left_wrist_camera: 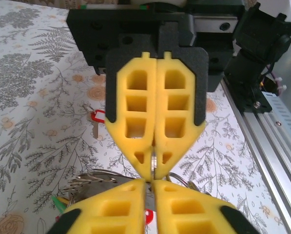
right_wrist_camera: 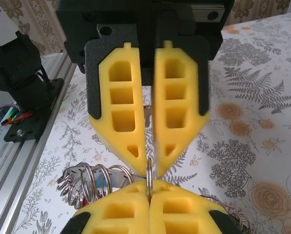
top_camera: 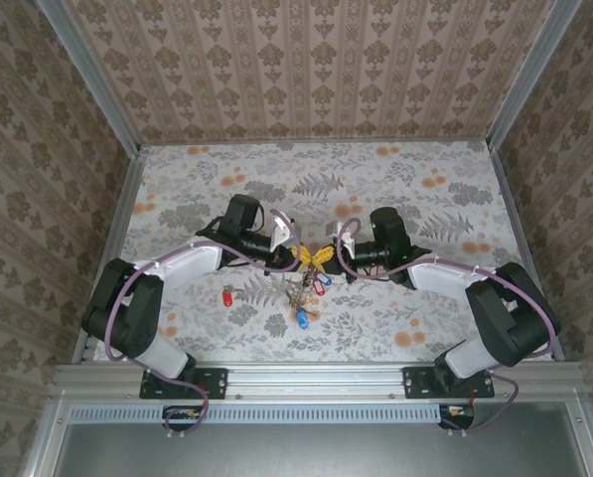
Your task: Put the keys on the keyring
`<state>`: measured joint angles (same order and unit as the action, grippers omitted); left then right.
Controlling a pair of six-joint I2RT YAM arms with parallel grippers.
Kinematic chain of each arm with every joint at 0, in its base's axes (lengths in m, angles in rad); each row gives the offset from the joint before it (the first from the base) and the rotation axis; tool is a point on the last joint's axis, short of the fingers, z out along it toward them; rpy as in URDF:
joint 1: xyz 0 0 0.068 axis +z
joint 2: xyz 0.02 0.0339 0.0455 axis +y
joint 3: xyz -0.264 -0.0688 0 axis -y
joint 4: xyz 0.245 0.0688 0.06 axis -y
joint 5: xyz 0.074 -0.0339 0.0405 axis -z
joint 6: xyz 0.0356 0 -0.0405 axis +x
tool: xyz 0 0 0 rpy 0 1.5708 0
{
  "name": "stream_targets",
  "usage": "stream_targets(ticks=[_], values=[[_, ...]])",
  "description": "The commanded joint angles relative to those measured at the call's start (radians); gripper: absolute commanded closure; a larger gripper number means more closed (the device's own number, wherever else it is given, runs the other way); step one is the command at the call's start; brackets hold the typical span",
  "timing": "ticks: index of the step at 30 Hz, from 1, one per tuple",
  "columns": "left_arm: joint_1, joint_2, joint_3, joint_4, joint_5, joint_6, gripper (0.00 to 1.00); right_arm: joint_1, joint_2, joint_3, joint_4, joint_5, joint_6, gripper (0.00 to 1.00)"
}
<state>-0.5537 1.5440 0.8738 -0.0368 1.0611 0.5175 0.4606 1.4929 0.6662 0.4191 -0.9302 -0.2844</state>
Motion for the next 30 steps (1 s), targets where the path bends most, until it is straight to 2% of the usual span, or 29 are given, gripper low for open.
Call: stream_targets(ticks=[1, 7, 11, 14, 21, 24, 25, 28, 30], values=[[-0.025, 0.009, 0.037, -0.003, 0.024, 0.029, 1.0, 0.017, -0.046, 0.039, 0.0, -0.027, -0.021, 0.96], [-0.026, -0.026, 0.009, 0.026, -0.041, 0.021, 1.0, 0.017, -0.095, 0.049, -0.208, 0.089, -0.163, 0.83], [-0.024, -0.041, -0.006, 0.05, -0.049, 0.009, 1.0, 0.016, -0.141, 0.059, -0.288, 0.147, -0.217, 0.83], [-0.025, -0.038, -0.007, 0.063, -0.046, -0.002, 1.0, 0.019, -0.136, 0.068, -0.309, 0.146, -0.225, 0.88], [-0.026, -0.039, -0.004, 0.077, -0.046, -0.014, 1.0, 0.02, -0.132, 0.083, -0.381, 0.179, -0.276, 0.84], [-0.026, -0.038, -0.007, 0.078, -0.041, -0.013, 1.0, 0.02, -0.128, 0.084, -0.372, 0.178, -0.275, 0.88], [-0.026, -0.036, -0.005, 0.073, -0.038, -0.011, 1.0, 0.02, -0.126, 0.083, -0.356, 0.176, -0.27, 0.93], [-0.026, -0.03, -0.001, 0.066, -0.028, -0.005, 1.0, 0.023, -0.128, 0.066, -0.276, 0.185, -0.237, 1.0], [-0.026, -0.024, -0.001, 0.066, -0.015, -0.006, 1.0, 0.023, -0.123, 0.065, -0.255, 0.181, -0.226, 1.0]])
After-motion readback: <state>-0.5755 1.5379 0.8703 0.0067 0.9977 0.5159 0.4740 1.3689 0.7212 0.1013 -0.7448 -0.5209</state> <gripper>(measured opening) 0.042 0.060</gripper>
